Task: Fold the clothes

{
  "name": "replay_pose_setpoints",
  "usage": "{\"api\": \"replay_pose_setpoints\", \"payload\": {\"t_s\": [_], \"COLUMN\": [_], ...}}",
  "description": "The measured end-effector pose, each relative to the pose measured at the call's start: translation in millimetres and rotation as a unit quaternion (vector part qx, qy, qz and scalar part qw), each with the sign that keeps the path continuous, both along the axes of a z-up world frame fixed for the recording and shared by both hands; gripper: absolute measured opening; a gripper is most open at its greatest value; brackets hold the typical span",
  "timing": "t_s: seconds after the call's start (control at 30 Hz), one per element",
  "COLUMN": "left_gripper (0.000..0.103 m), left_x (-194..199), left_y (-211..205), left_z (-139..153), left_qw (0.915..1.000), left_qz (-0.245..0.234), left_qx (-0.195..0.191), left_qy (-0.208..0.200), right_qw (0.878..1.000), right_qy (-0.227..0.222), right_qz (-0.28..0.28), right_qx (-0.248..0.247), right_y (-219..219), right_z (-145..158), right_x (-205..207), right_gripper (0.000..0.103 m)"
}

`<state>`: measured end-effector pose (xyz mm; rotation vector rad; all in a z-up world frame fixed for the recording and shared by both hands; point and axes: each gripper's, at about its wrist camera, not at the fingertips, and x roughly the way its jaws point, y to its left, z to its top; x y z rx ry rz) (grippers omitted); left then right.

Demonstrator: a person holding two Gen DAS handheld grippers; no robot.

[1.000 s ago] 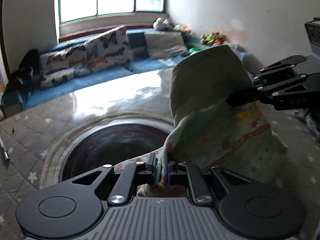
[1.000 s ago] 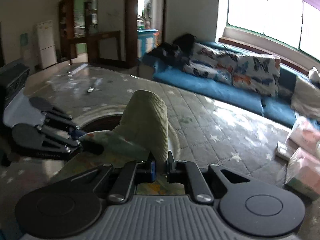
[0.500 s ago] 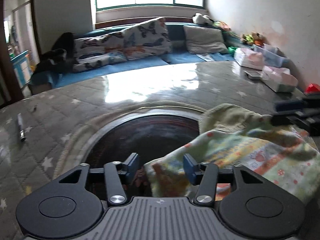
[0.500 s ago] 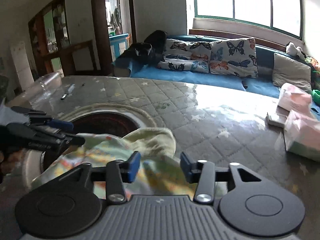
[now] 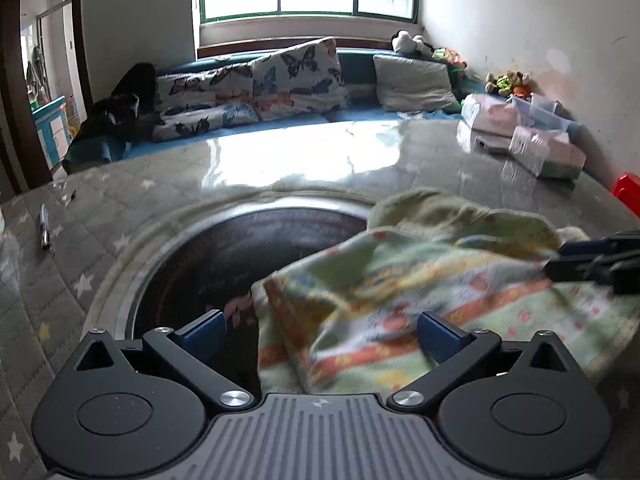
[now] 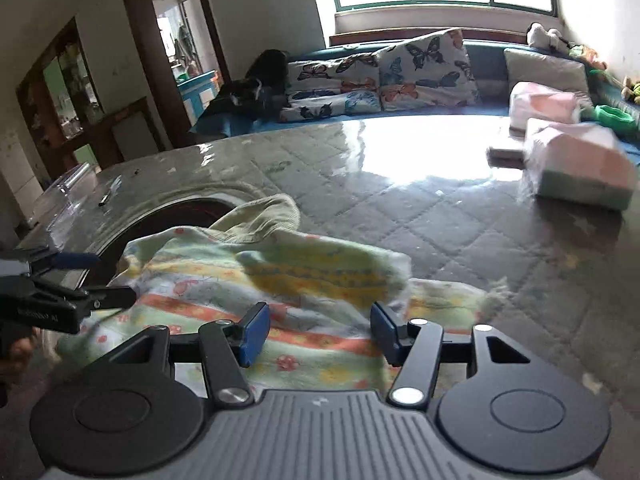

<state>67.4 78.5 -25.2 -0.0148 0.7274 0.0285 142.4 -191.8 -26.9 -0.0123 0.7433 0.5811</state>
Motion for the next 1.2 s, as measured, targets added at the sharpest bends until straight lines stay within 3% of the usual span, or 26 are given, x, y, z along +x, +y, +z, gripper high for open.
{"api": "replay_pose_setpoints", "payload": {"t_s": [0.17, 0.33, 0.5, 0.6, 0.73, 0.9, 1.2], "left_gripper": [0.103, 0.103, 0.103, 0.103, 0.103, 0.103, 0.103], "left_x": [-2.1, -2.0, -1.1, -1.5, 0.5, 15.9, 52.3], "left_y": [5.8, 5.3, 5.5, 7.3, 9.2, 7.5, 4.1], "left_z": [-5.1, -6.1, -8.5, -8.4, -2.5, 4.5, -0.6], "left_qw": [0.9997, 0.9996, 0.9993, 0.9991, 0.9988, 0.9979, 0.9958], "left_qz": [0.017, 0.023, 0.025, 0.029, 0.039, 0.055, 0.079], "left_qx": [-0.015, -0.016, -0.017, -0.021, -0.022, -0.028, -0.029], "left_qy": [0.007, 0.012, 0.019, 0.022, 0.021, 0.021, 0.036], "right_qw": [0.999, 0.997, 0.999, 0.999, 0.999, 0.996, 0.990], "right_qy": [-0.021, -0.007, 0.015, 0.011, -0.017, -0.034, -0.039], "right_qz": [0.024, 0.072, 0.049, 0.038, 0.039, 0.073, 0.106], "right_qx": [0.013, 0.017, -0.001, -0.003, -0.017, -0.038, -0.087], "right_y": [15.1, 54.0, 63.5, 57.5, 54.4, 69.8, 102.1], "right_z": [17.1, 11.5, -6.8, -3.2, 8.7, 11.0, -8.5], "right_x": [-0.8, 17.8, 46.2, 48.8, 38.4, 21.9, -0.8], "right_gripper": [0.057, 0.056, 0.057, 0.058, 0.075, 0.083, 0.086]}}
